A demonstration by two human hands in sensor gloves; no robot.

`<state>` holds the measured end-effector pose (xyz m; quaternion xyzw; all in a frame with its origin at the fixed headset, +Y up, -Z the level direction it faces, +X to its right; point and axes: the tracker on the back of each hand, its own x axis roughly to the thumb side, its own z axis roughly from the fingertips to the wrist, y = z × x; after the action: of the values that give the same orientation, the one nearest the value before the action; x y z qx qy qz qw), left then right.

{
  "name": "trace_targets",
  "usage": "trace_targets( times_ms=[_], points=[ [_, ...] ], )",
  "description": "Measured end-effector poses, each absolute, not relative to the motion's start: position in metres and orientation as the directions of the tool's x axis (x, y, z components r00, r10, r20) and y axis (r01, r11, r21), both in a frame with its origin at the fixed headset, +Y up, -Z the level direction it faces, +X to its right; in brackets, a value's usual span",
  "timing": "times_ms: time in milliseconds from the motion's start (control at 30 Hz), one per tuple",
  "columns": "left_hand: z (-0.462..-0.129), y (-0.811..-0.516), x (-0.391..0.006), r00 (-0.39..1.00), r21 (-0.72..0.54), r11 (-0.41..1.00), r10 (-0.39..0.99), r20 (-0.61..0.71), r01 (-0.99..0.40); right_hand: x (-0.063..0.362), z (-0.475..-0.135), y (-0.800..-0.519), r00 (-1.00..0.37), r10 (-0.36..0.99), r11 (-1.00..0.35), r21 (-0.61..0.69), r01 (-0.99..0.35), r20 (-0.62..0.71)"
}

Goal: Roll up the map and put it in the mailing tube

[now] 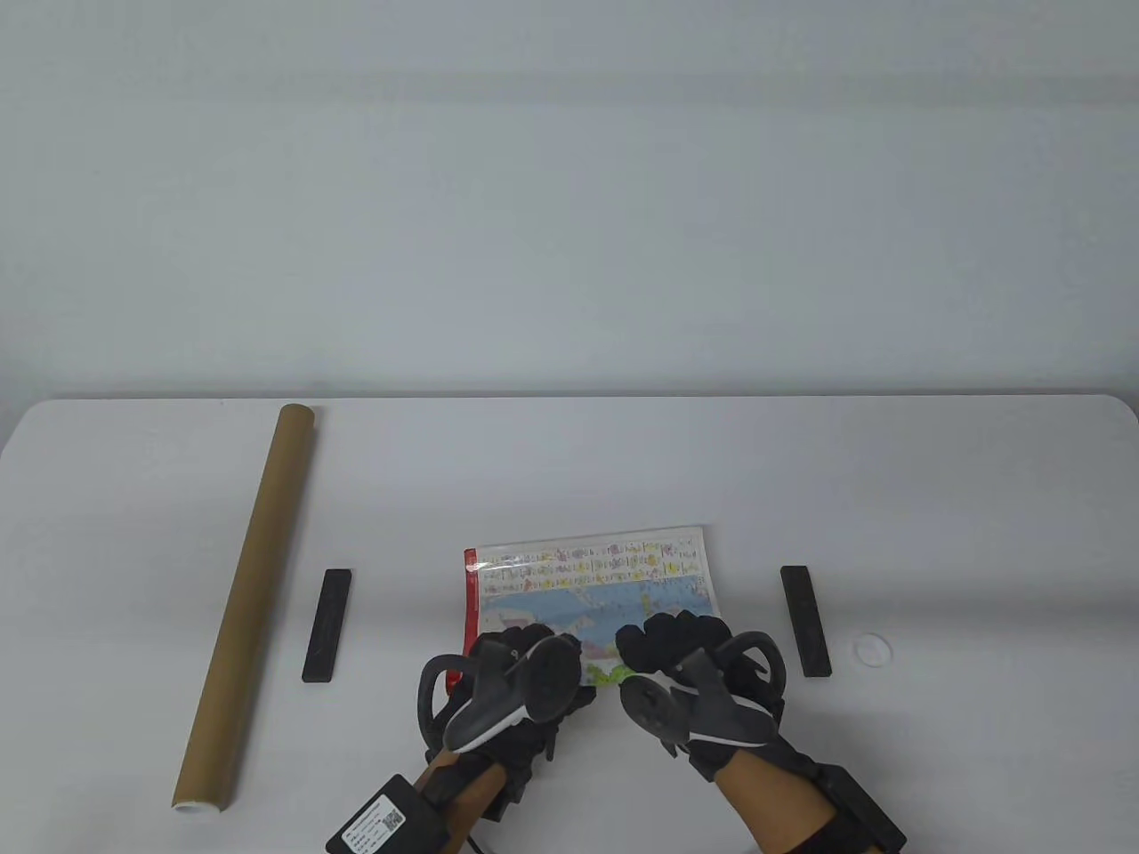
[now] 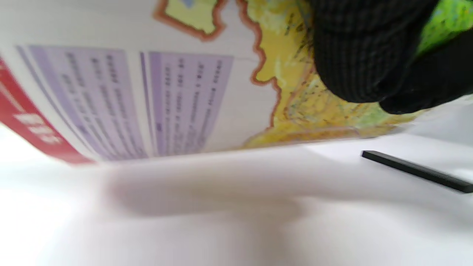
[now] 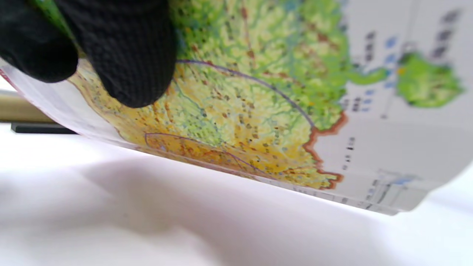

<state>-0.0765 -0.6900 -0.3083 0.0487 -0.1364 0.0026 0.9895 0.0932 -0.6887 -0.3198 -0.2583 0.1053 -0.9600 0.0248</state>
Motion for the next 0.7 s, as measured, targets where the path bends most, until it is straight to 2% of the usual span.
trace_targets(
  times_ms=[100, 233, 333, 400, 567, 700],
  points=[
    [-0.3, -0.686, -0.069, 0.955, 0.21, 0.973, -0.152, 0.254, 0.099, 0.103, -0.328, -0.69, -0.877, 0.037, -0.988, -0.117, -0.106, 0.478],
    [-0.297, -0.685, -0.066, 0.944, 0.274, 0.953, -0.2, 0.262, 0.126, 0.111, -0.335, -0.694, -0.848, 0.236, -0.969, 0.053, -0.24, 0.475],
    [-0.296, -0.684, -0.066, 0.937, 0.312, 0.938, -0.236, 0.256, 0.151, 0.111, -0.336, -0.696, -0.825, 0.282, -0.958, 0.092, -0.273, 0.49],
    [-0.297, -0.683, -0.068, 0.942, 0.304, 0.941, -0.227, 0.248, 0.147, 0.11, -0.335, -0.696, -0.823, 0.266, -0.96, 0.063, -0.272, 0.502],
    [-0.307, -0.686, -0.076, 0.964, 0.194, 0.977, -0.132, 0.231, 0.088, 0.096, -0.319, -0.689, -0.836, 0.0, -0.981, -0.163, -0.107, 0.549],
    [-0.315, -0.687, -0.086, 0.98, 0.084, 0.996, -0.029, 0.196, 0.013, 0.088, -0.309, -0.685, -0.829, -0.132, -0.958, -0.284, -0.034, 0.543]
  ],
)
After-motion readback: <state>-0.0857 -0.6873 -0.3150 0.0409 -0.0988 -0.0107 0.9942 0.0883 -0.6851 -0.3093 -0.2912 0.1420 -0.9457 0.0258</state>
